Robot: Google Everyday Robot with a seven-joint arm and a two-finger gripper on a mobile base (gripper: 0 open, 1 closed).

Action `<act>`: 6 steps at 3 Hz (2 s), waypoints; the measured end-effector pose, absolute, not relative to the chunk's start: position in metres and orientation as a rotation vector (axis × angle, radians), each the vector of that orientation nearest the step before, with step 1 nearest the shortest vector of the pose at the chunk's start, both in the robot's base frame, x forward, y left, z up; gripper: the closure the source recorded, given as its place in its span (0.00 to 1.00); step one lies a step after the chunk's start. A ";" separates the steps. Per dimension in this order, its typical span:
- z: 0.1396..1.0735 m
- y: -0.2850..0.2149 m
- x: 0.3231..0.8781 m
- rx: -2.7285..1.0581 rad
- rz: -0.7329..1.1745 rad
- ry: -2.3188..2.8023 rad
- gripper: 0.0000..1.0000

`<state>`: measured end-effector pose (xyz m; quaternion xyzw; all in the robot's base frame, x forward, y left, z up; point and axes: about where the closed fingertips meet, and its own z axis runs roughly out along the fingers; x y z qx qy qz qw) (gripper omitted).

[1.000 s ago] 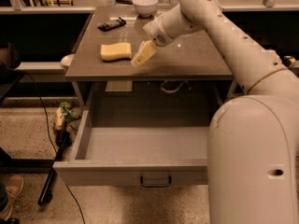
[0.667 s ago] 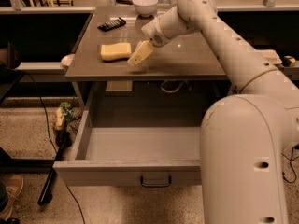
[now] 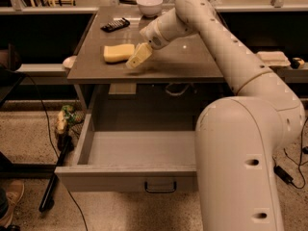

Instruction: Place sponge into top drawer

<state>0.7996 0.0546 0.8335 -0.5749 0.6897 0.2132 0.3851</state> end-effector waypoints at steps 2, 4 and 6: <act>0.827 0.070 0.799 -1.494 0.583 1.747 0.00; 0.830 0.072 0.797 -1.494 0.593 1.729 0.41; 0.829 0.083 0.788 -1.526 0.617 1.696 0.87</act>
Offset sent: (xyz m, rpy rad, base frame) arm 0.0019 0.0136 -0.0032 0.0163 0.0259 0.0372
